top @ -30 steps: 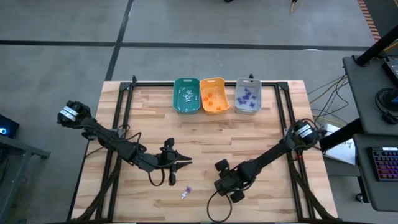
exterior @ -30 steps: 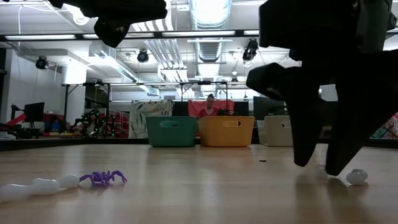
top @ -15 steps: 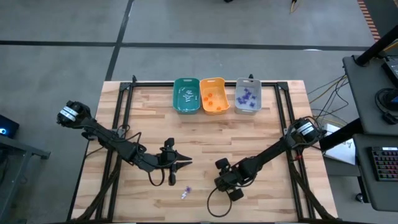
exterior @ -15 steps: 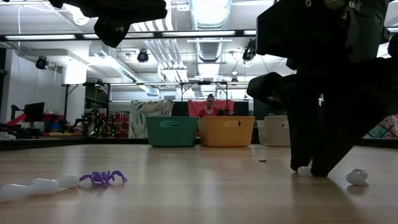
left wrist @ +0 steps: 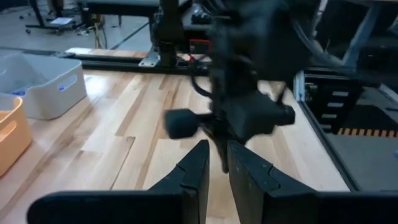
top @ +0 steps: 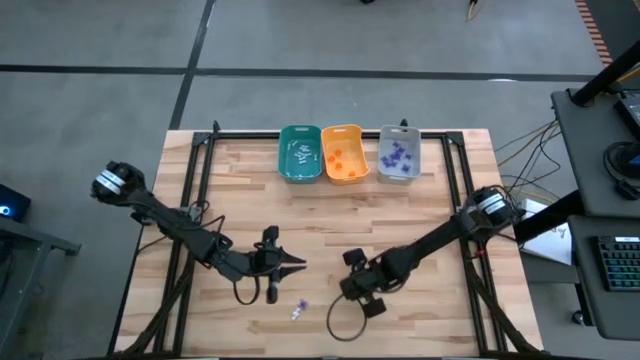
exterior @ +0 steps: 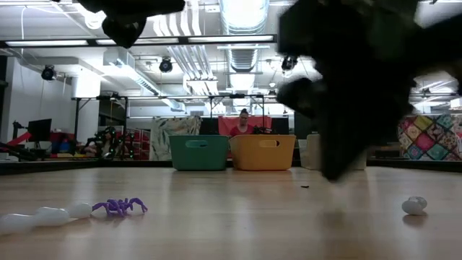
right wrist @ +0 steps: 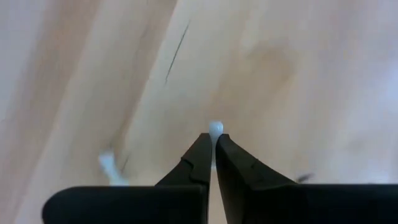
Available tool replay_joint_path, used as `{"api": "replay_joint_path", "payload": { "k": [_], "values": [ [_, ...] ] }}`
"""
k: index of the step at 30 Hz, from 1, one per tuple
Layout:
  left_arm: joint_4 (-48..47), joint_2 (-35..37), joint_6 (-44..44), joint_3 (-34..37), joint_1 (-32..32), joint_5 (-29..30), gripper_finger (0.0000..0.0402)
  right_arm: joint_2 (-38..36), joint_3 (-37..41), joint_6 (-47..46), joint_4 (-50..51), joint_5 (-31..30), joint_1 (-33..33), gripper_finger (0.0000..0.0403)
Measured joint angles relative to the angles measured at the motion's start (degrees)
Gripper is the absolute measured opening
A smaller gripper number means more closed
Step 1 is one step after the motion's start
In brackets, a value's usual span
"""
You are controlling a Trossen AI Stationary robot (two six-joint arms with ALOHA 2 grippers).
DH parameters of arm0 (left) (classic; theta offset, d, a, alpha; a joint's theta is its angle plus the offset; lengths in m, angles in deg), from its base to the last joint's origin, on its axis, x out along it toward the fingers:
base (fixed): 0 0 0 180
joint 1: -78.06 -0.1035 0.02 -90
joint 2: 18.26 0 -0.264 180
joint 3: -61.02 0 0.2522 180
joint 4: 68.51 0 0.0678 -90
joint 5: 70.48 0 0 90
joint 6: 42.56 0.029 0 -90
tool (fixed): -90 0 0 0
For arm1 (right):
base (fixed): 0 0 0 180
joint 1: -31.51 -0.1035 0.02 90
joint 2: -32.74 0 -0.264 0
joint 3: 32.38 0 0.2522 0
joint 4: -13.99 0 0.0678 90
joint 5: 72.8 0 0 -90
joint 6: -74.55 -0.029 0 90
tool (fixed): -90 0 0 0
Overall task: Sort Halloween decoration
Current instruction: Put the white bone toy into the blue bin
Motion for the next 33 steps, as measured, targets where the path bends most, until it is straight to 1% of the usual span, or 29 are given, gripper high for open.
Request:
{"api": "replay_joint_path", "payload": {
  "k": [3,7,12,15,21,26,29,33],
  "values": [
    [-0.62,1.35,0.97,0.00,0.86,0.15,0.0041,-2.59,-1.69,0.68,-0.65,-0.01,2.24,0.0010],
    [-2.36,3.65,2.33,0.00,1.87,1.89,0.0041,-4.61,-4.14,4.02,-0.21,-0.06,6.55,0.0010],
    [-6.24,7.75,3.34,-0.02,3.18,4.35,0.0041,-5.30,-9.68,9.54,-0.89,-0.24,14.23,0.0010],
    [-9.11,10.44,3.75,0.00,3.99,6.36,0.0041,-4.42,-12.35,13.30,-3.31,-0.17,19.21,0.0010],
    [-15.06,15.43,3.66,0.00,5.52,10.25,0.0041,-0.75,-16.26,17.06,-10.52,-0.19,30.39,0.0010],
    [-17.54,17.47,3.51,0.00,5.82,10.64,0.0041,3.73,-18.59,20.25,-15.86,-0.02,38.31,0.0010],
    [-18.05,17.55,3.51,0.00,5.82,10.64,0.0041,6.79,-21.12,20.23,-16.19,0.01,42.59,0.0010],
    [-19.27,17.28,3.50,0.00,5.82,10.67,0.0041,11.44,-25.24,17.97,-14.76,-0.02,47.27,0.0011]
  ]
}}
